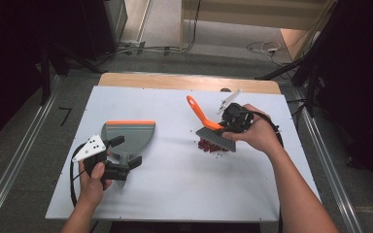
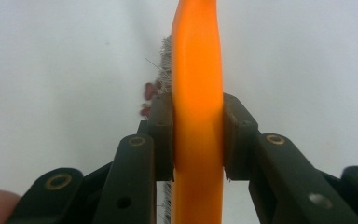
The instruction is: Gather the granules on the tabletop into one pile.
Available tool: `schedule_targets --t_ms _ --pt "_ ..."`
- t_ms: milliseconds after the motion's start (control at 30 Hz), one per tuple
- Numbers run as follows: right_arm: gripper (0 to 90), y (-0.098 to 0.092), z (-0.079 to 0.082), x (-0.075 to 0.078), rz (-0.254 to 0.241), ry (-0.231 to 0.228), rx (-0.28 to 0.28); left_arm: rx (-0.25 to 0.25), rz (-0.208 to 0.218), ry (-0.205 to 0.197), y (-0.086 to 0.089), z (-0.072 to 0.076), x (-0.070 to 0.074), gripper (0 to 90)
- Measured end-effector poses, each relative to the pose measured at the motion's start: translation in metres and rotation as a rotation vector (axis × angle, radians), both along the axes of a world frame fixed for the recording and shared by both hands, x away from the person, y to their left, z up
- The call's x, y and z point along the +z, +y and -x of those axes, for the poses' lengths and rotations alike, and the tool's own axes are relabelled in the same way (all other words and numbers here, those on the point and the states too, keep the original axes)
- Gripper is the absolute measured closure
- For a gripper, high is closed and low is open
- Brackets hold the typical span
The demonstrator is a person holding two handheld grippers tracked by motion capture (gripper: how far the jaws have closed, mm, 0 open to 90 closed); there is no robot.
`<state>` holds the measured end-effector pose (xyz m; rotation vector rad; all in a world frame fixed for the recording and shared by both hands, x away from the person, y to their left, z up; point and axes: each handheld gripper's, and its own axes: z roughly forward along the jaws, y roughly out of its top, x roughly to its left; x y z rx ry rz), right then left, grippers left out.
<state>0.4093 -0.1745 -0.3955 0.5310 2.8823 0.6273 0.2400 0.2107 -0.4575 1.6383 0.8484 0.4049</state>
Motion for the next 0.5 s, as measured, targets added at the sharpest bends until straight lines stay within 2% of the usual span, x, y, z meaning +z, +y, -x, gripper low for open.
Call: schedule_targets --t_ms 67,133,267,400,500 --pt "68.1 -0.003 -0.005 0.000 -0.001 -0.022 -0.035 -0.001 0.001 -0.001 0.000 0.000 0.000 0.0" --pt "68.1 -0.006 -0.010 -0.001 0.009 -0.044 -0.095 -0.001 0.002 0.000 0.000 0.000 0.000 0.0" --pt "68.2 -0.009 -0.018 -0.007 0.058 -0.073 -0.186 0.001 0.001 0.001 0.001 -0.001 -0.001 0.0" --pt "68.1 -0.007 -0.022 -0.018 0.108 -0.112 -0.237 0.001 0.002 0.001 0.002 -0.001 0.000 0.0" --pt "68.2 -0.002 -0.024 -0.026 0.137 -0.128 -0.238 0.001 0.002 0.002 0.002 0.000 0.000 0.0"
